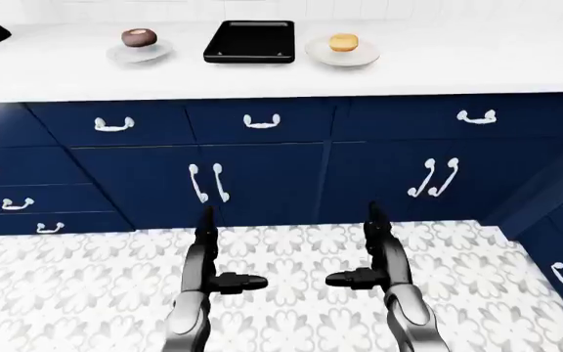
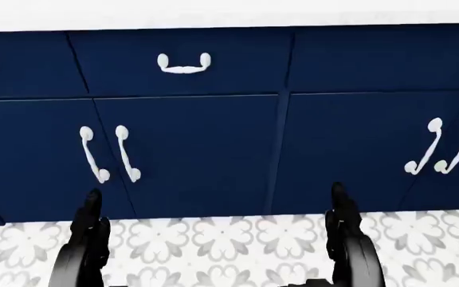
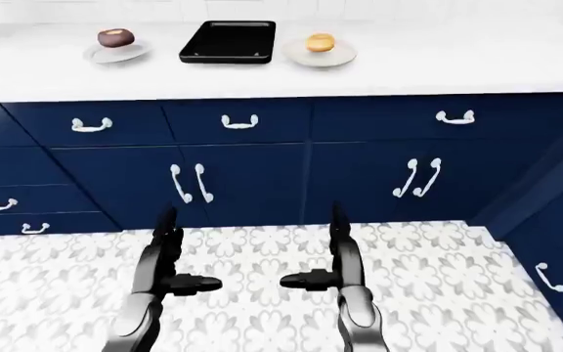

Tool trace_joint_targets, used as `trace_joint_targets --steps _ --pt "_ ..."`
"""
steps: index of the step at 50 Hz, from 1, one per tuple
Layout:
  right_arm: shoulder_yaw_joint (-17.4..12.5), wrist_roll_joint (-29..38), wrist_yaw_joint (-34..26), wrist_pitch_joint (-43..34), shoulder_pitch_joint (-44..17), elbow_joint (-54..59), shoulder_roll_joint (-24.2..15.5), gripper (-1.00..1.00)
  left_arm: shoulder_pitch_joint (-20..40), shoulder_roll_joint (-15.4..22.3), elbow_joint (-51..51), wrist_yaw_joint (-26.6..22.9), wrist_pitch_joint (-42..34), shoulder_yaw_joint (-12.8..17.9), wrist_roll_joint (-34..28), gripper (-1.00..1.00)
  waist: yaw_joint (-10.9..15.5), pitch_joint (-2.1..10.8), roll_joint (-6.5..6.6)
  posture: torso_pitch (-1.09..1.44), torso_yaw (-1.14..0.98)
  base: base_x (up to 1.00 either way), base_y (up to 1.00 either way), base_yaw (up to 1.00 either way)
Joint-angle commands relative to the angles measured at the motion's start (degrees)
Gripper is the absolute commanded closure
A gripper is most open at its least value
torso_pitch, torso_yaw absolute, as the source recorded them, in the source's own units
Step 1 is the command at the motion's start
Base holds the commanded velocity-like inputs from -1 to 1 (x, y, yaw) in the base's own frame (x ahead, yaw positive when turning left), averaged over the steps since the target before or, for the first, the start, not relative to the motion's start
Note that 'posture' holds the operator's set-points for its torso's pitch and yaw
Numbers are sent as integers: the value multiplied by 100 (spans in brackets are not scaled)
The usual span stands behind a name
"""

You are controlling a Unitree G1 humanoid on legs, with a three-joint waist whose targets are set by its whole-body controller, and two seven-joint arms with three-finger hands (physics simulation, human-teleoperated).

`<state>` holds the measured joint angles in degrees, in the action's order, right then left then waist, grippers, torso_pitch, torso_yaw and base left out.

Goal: Move the dessert items from the plate to the tray.

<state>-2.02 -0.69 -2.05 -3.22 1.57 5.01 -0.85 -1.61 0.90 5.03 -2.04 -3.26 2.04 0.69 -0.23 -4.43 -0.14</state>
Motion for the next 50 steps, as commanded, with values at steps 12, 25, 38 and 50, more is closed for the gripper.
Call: trace_joint_targets --steps 12,25,38,50 --pt "81 82 -146 -504 -161 -1423 -61 -100 152 117 -2192 -436 -1432 -3 26 -100 43 452 -22 0 0 0 0 0" --pt "-288 -241 -448 -3458 -1432 -3552 -354 -100 2237 854 -4951 -505 -6196 1150 1019 -100 54 502 47 0 0 4 0 0" --pt "-580 -652 -244 -5372 -3109 -4474 -823 -100 4208 1927 -5189 -197 -8276 2208 2100 -100 38 278 -140 0 0 44 0 0" --pt "-773 -1173 -51 -5760 -3570 -4582 -968 -100 4371 2193 -5125 -89 -8394 2335 2391 -100 20 268 475 0 0 48 0 0"
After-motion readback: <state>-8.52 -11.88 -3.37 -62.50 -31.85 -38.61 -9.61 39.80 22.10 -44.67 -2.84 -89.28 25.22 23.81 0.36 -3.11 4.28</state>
